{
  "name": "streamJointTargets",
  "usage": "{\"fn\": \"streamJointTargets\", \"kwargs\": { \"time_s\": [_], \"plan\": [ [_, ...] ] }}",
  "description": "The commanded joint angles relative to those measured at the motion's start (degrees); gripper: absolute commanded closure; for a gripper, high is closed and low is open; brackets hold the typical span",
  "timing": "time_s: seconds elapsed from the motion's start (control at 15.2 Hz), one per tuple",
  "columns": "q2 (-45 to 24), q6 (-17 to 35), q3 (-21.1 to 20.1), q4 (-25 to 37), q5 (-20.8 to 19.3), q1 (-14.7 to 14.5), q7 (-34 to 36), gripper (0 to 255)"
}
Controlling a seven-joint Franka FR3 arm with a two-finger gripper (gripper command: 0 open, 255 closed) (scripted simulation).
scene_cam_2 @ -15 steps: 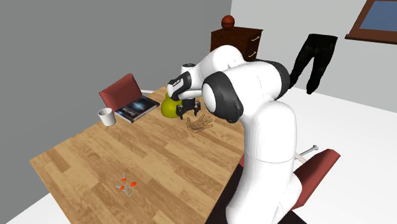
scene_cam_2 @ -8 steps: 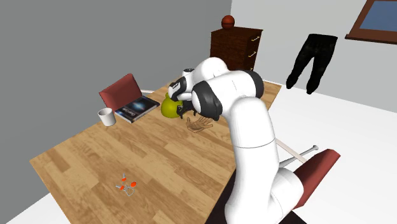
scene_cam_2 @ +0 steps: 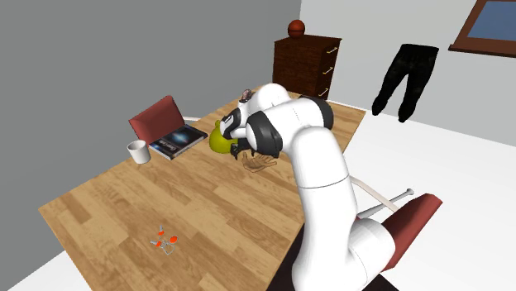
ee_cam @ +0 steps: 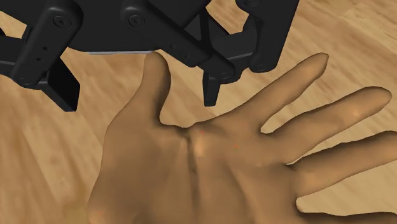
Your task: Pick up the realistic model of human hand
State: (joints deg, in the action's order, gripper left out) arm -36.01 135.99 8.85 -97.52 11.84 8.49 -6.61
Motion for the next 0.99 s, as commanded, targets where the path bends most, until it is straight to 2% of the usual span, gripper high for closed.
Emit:
{"fn": "streamJointTargets", "kwargs": {
  "time_s": [0.0,0.07,0.13,0.73,0.92],
  "plan": [
    [-0.72,0.67,-0.11,0.05,0.17,0.15,-0.2,0],
    [-0.72,0.67,-0.11,0.06,0.17,0.15,-0.2,0],
    [-0.86,0.68,-0.13,0.18,0.19,0.18,-0.22,255],
    [-0.73,0.67,-0.11,0.06,0.17,0.15,-0.2,255],
    [0.8,-0.86,0.16,0.07,-0.19,-0.03,0.1,255]
  ]
}}
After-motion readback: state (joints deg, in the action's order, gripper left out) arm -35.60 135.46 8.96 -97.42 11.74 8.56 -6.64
